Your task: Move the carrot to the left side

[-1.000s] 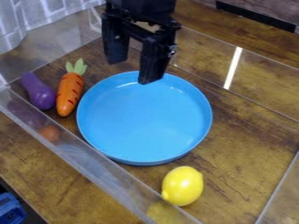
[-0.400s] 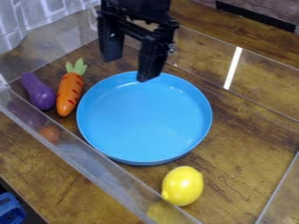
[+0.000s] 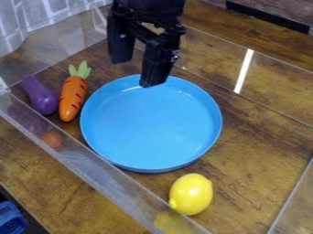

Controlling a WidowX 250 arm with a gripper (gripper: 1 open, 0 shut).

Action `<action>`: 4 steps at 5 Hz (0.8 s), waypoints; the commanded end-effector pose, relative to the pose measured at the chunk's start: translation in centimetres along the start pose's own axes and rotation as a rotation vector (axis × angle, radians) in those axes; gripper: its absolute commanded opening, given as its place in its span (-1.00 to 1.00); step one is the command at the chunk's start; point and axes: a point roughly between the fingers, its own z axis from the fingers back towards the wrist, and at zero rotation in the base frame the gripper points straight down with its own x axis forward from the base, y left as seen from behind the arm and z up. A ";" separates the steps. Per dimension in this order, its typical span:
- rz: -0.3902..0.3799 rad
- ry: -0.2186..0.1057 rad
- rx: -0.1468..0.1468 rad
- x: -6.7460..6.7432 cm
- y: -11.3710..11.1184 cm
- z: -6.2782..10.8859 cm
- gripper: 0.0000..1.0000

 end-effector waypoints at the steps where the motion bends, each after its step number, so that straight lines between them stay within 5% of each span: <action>1: 0.050 -0.050 0.020 0.4 0.7 1.1 1.00; 3: 0.105 -0.050 0.035 0.7 0.5 0.5 1.00; 4: 0.067 -0.054 0.044 1.2 0.6 0.8 1.00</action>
